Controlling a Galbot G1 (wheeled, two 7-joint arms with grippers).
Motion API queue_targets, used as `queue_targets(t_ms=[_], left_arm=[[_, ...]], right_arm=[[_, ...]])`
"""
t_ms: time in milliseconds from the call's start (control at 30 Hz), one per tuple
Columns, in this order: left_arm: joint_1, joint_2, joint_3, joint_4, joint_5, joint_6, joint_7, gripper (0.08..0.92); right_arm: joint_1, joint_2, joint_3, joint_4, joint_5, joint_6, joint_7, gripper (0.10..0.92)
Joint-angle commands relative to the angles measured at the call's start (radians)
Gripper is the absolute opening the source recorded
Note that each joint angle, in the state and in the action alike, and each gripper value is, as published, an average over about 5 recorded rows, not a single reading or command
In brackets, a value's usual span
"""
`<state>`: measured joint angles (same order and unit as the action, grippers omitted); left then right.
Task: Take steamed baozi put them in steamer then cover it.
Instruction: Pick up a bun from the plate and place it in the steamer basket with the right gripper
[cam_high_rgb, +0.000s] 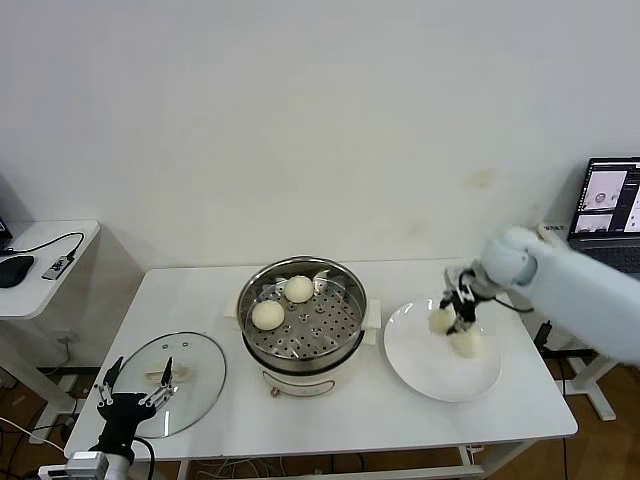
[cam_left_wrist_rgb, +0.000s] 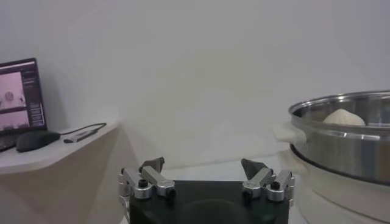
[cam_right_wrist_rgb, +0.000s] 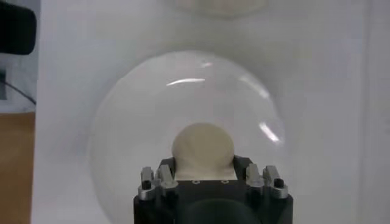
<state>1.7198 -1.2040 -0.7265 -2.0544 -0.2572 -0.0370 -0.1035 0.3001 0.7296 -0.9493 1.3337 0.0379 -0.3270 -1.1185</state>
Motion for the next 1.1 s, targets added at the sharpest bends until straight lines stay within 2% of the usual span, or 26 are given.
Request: queue_targets(t_ms=[33, 267, 433, 833, 1100], left_arm=[[0.003, -0.001, -0.003, -0.002, -0.002, 0.000, 0.000, 0.823], [0.005, -0.010, -0.012, -0.003, -0.002, -0.003, -0.001, 0.823], [0.010, -0.015, -0.023, -0.011, -0.004, -0.003, -0.001, 0.823], [0.019, -0.034, -0.037, -0.027, -0.006, -0.004, -0.002, 0.823], [0.026, -0.041, -0.033, -0.038, -0.004, -0.004, -0.001, 0.823]], right_arm=[[0.308, 0.178, -0.085, -0.033, 0.119, 0.009, -0.004, 0.593], [0.332, 0.338, -0.183, 0.018, 0.232, 0.066, 0.046, 0.594], [0.315, 0.428, -0.264, 0.067, 0.265, 0.173, 0.083, 0.598], [0.290, 0.544, -0.374, 0.028, 0.056, 0.493, 0.080, 0.604], [0.250, 0.568, -0.395, 0.000, -0.073, 0.647, 0.079, 0.611]])
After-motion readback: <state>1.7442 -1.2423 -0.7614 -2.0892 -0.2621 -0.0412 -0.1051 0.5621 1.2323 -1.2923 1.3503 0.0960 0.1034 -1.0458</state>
